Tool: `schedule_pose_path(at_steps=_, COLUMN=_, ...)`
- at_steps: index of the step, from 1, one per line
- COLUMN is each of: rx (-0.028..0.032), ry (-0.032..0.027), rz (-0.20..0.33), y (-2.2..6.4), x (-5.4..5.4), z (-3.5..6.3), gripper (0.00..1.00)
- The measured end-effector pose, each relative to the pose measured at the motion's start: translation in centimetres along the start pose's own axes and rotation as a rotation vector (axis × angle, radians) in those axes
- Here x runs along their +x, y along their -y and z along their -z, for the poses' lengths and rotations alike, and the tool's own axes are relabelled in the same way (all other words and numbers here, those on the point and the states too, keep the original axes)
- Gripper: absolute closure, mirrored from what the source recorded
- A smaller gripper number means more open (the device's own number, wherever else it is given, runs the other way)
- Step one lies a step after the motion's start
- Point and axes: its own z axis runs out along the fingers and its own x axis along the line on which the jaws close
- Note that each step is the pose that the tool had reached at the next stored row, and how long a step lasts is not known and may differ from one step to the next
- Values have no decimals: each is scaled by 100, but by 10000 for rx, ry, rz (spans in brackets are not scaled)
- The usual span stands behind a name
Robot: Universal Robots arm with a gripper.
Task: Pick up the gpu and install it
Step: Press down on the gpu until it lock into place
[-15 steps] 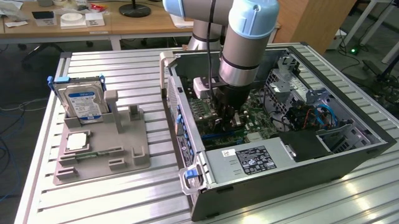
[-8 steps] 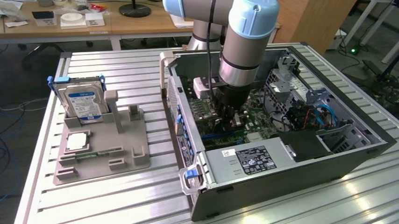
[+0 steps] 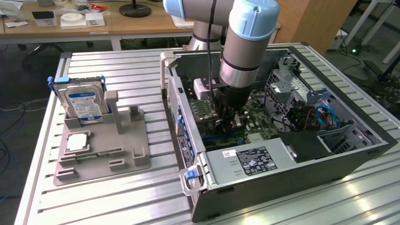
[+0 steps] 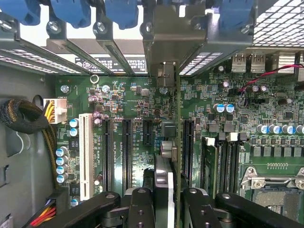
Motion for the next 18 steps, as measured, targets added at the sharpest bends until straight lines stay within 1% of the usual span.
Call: schedule_pose_path(at_steps=18, rx=1, ry=3, rz=-1, y=-1, x=0, z=-40, gripper=72)
